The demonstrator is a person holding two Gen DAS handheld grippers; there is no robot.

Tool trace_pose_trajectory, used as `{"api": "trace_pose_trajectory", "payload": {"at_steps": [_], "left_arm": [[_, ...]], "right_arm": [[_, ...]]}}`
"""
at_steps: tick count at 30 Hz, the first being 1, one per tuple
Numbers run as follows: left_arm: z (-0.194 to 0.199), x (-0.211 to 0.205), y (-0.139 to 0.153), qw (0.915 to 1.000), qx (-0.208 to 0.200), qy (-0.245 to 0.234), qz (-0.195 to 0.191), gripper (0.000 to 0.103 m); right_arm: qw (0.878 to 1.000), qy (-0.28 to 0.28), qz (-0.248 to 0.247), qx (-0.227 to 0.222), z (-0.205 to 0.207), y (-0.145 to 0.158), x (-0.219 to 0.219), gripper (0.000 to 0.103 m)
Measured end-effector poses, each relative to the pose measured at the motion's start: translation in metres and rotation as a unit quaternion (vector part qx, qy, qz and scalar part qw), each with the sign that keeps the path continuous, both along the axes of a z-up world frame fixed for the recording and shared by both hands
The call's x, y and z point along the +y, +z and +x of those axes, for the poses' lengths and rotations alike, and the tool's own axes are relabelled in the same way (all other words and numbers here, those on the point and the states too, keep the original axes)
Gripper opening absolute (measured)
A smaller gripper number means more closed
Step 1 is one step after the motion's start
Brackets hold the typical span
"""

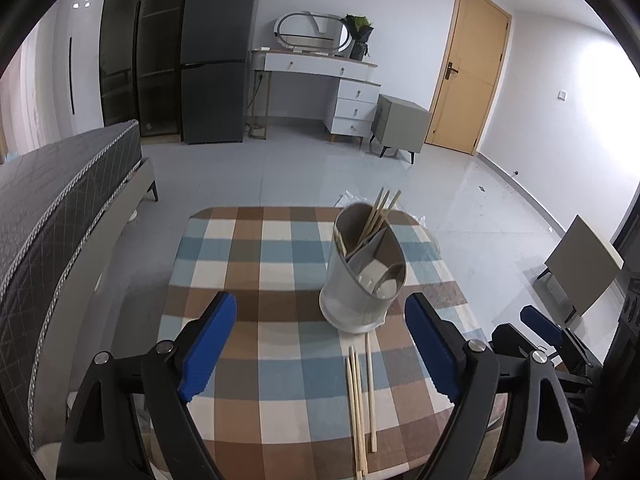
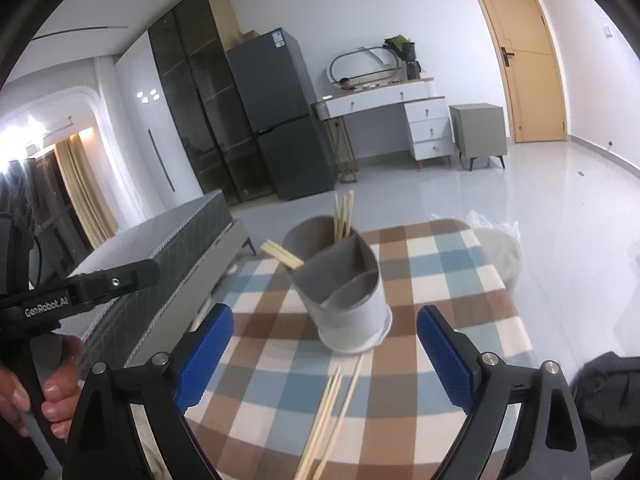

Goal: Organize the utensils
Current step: 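Move both open tools back down to the chopstick pile, then close the left tool on a chopstick while the right tool grasps another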

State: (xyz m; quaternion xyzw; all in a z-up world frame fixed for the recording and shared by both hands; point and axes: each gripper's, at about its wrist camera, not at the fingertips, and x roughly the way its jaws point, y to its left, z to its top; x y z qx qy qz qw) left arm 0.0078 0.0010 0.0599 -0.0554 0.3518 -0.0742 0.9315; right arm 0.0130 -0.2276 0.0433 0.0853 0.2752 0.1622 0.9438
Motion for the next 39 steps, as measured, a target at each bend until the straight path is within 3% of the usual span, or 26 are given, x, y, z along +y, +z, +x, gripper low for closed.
{"api": "trace_pose_trajectory", "payload": {"at_steps": [5, 11, 19, 23, 27, 36, 39], "left_arm": [[-0.004, -0.006, -0.026, 0.9997, 0.022, 0.001, -0.001, 0.083], [0.003, -0.003, -0.050, 0.9985, 0.054, 0.011, -0.004, 0.083], [0.010, 0.001, -0.089, 0.9949, 0.099, 0.015, 0.003, 0.083], [0.017, 0.009, -0.103, 0.9906, 0.133, 0.028, -0.019, 0.083], [0.024, 0.017, -0.111, 0.9858, 0.157, 0.042, -0.042, 0.083], [0.042, 0.030, -0.125, 0.9777, 0.187, 0.070, -0.066, 0.083], [0.045, 0.034, -0.127, 0.9751, 0.196, 0.077, -0.069, 0.083]], "right_arm": [[1.000, -0.002, -0.023, 0.003, -0.007, -0.014, 0.003, 0.100], [0.998, 0.008, -0.044, 0.042, -0.003, -0.037, 0.004, 0.100], [0.993, -0.011, -0.033, 0.116, 0.017, -0.072, -0.003, 0.100], [0.985, -0.011, -0.054, 0.162, 0.032, -0.094, 0.005, 0.100], [0.974, -0.004, -0.109, 0.197, 0.049, -0.114, 0.018, 0.085], [0.959, 0.014, -0.117, 0.258, 0.093, -0.147, 0.030, 0.073], [0.950, 0.021, -0.110, 0.291, 0.109, -0.161, 0.034, 0.054]]}}
